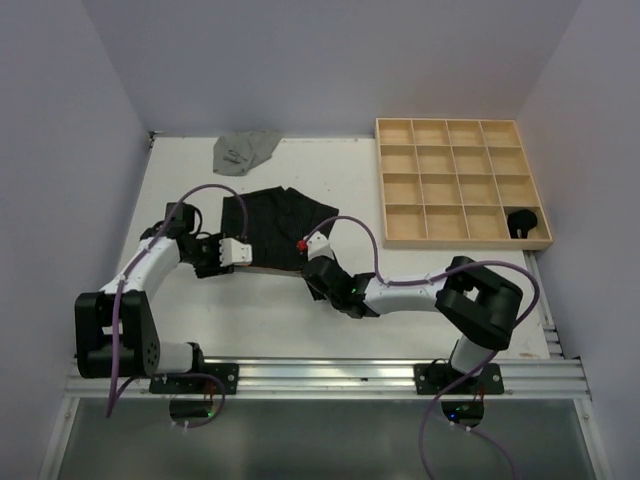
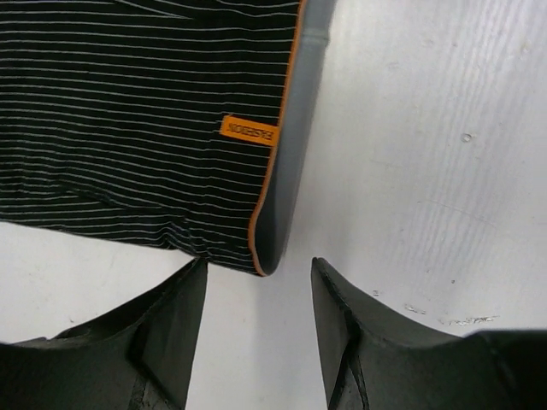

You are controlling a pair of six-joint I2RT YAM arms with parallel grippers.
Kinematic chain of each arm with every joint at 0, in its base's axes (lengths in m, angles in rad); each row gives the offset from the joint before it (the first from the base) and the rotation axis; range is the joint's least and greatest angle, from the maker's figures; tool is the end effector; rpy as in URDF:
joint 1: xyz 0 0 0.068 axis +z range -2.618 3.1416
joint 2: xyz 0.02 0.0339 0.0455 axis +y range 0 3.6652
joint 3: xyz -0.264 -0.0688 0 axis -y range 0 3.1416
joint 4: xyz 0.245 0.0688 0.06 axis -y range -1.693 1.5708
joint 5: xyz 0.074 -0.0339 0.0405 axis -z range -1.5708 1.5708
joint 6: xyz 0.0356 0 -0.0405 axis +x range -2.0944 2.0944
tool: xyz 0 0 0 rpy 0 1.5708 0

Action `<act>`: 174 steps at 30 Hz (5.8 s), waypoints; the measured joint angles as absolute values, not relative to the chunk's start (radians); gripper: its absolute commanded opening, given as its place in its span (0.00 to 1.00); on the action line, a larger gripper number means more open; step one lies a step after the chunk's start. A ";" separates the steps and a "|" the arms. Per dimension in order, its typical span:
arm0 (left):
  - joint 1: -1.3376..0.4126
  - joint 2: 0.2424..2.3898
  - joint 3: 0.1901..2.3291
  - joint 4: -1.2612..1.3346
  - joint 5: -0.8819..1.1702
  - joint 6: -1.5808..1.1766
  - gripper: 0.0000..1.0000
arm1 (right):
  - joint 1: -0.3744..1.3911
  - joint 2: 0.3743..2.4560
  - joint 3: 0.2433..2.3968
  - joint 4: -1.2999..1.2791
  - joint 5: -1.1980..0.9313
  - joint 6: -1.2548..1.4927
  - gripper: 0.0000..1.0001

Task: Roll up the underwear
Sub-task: Flatten the underwear

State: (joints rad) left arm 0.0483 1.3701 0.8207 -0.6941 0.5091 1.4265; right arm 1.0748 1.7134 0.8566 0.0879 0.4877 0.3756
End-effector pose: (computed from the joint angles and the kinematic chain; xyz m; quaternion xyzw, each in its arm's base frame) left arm 0.2420 -0.0057 0.1959 0.6388 0.7109 -0.0779 0.2838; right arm 0.1760 0.2903 0.1556 -0.2175 0.8717 0.0849 0.4309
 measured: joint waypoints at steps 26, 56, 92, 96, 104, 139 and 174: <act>-0.070 1.228 0.460 -0.137 0.369 1.621 0.49 | 1.125 1.814 0.863 0.239 0.682 0.104 0.43; 0.088 1.391 0.561 -0.153 0.293 1.153 0.18 | 1.125 1.902 0.944 0.218 0.701 -0.137 0.45; 0.401 1.709 1.081 -0.801 0.813 0.785 0.57 | 0.774 1.570 0.840 -0.031 -0.002 0.723 0.47; 0.416 1.750 1.081 -0.839 0.853 0.768 0.58 | 0.771 1.657 0.827 0.060 -0.048 0.840 0.47; 0.420 1.853 1.085 -0.887 0.916 0.766 0.60 | 0.765 1.726 0.818 0.143 -0.076 0.961 0.46; 0.484 1.906 1.088 -0.886 0.831 0.693 0.18 | 0.768 1.837 0.761 0.422 -0.249 1.097 0.22; 0.310 1.652 1.446 -0.488 1.133 0.169 0.00 | 0.487 1.718 1.591 -0.210 -0.055 0.752 0.00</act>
State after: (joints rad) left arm 0.3096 1.6516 1.4456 -0.4885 1.1332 0.1688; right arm 0.4870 1.7180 1.5909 -0.2100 -0.0551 0.7521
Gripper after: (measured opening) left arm 0.045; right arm 0.015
